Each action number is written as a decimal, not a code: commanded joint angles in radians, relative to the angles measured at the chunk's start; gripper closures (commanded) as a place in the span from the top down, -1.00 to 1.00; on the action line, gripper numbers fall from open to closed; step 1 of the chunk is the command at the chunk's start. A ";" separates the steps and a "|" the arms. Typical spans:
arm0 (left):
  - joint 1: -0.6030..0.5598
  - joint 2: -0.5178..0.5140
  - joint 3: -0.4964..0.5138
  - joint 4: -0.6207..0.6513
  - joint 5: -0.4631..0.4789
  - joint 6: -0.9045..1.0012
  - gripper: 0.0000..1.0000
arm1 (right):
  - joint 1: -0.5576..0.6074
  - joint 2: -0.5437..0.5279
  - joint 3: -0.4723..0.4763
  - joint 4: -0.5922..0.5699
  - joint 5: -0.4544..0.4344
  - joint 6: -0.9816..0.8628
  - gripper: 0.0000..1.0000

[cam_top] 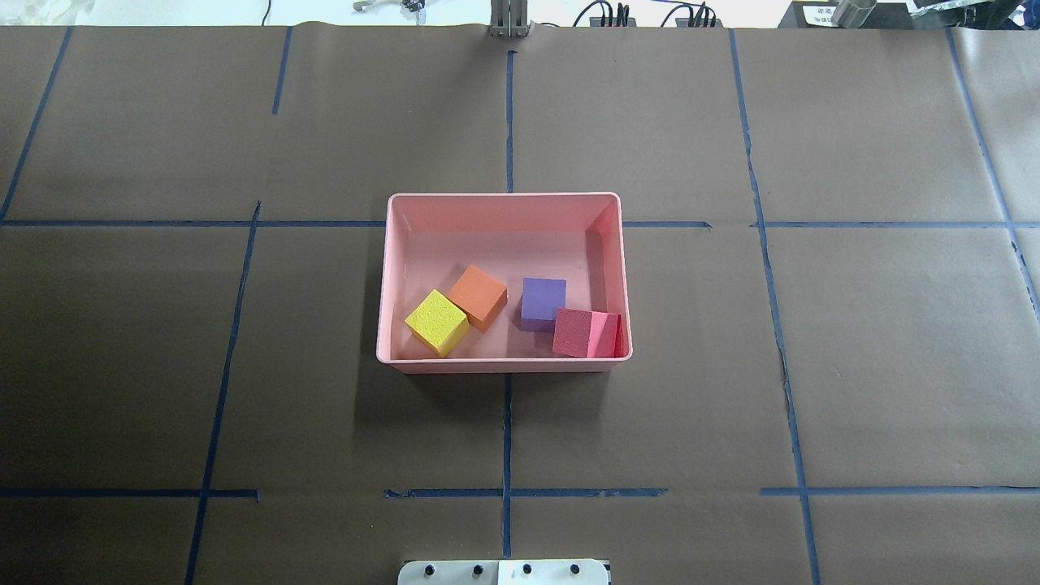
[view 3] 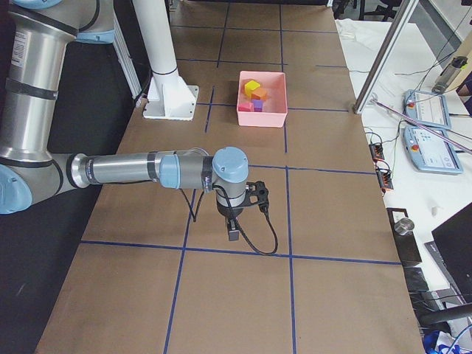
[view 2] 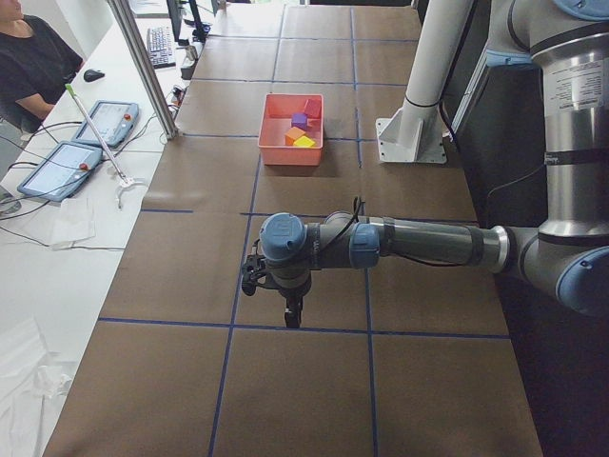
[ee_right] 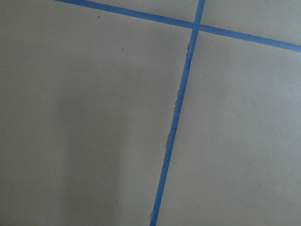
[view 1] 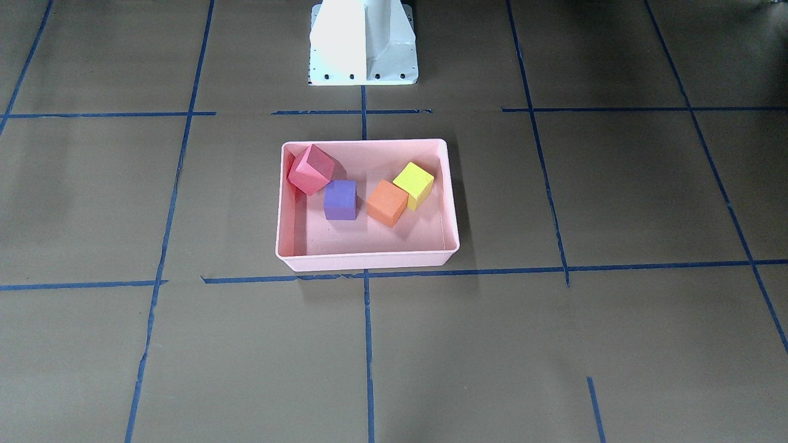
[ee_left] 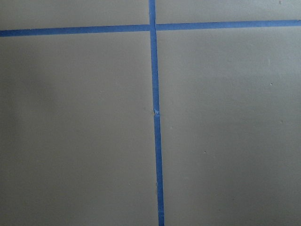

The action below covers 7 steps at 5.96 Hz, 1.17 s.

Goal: Place blocks into pink bin with both arms

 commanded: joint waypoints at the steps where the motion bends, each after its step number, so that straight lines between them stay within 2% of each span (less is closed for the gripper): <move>1: -0.001 0.006 -0.019 0.009 0.002 0.000 1.00 | 0.000 0.003 -0.014 0.001 -0.011 -0.002 1.00; 7: -0.028 0.037 -0.032 0.009 -0.003 0.003 1.00 | 0.002 0.006 -0.023 0.000 -0.007 0.000 1.00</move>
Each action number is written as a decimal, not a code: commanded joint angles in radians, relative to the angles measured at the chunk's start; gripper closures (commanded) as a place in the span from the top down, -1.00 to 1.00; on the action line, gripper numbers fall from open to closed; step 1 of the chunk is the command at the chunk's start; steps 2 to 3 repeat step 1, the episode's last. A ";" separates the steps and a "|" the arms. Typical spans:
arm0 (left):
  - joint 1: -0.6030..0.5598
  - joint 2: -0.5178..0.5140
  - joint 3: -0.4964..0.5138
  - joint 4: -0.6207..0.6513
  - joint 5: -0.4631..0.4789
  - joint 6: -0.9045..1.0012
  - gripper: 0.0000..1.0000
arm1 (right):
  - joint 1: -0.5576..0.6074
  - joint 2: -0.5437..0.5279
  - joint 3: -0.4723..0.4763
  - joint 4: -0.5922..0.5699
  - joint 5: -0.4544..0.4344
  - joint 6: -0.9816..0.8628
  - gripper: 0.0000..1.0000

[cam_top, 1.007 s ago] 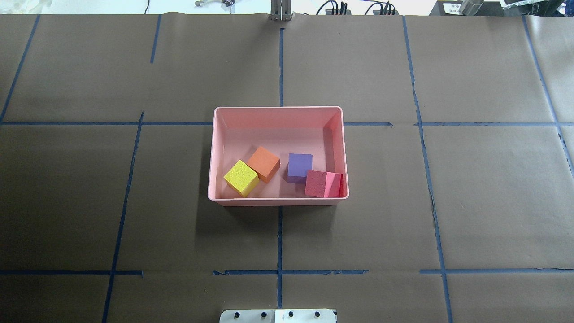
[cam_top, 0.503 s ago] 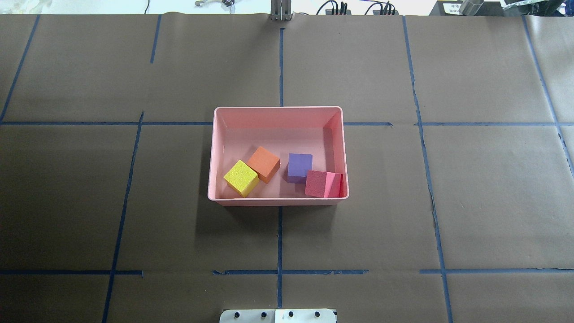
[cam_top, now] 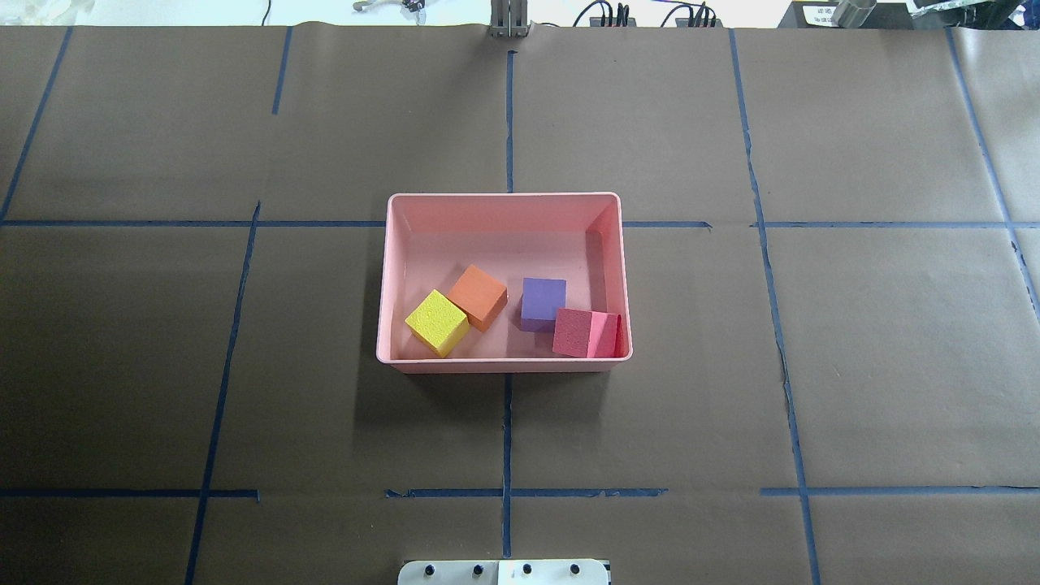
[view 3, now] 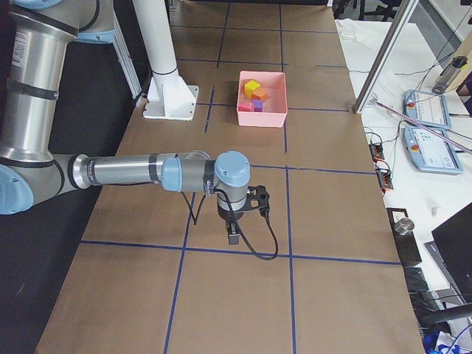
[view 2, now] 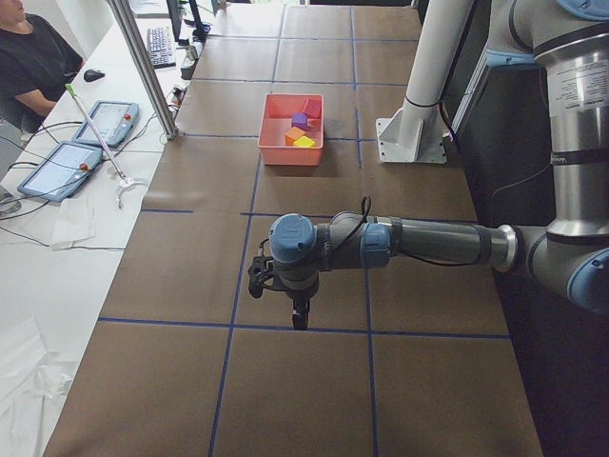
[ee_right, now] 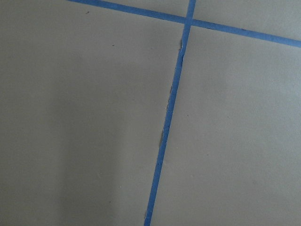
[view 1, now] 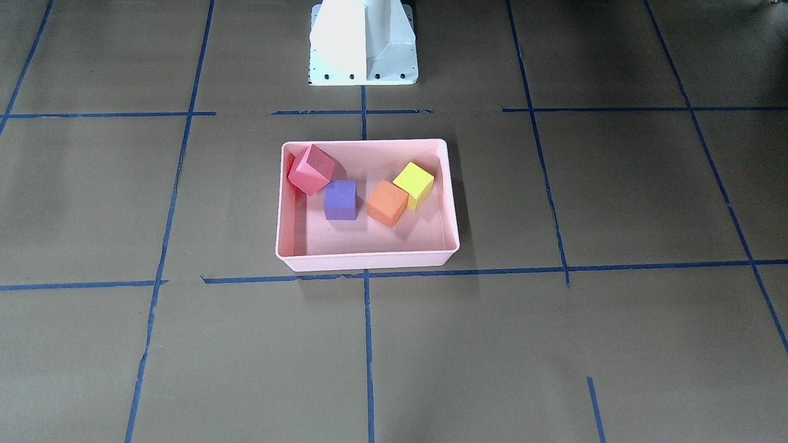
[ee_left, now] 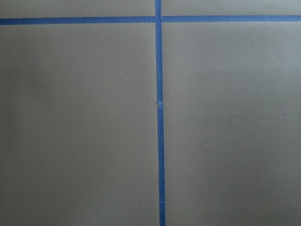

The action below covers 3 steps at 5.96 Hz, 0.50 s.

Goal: Place blocks into pink bin with both arms

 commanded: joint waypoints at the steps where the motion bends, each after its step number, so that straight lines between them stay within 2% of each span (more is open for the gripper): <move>1: -0.007 0.000 -0.001 0.001 0.004 -0.002 1.00 | 0.001 -0.003 0.000 0.000 0.003 -0.007 1.00; 3: -0.007 0.000 -0.001 0.001 0.004 -0.002 1.00 | 0.001 -0.003 0.000 0.000 0.003 -0.007 1.00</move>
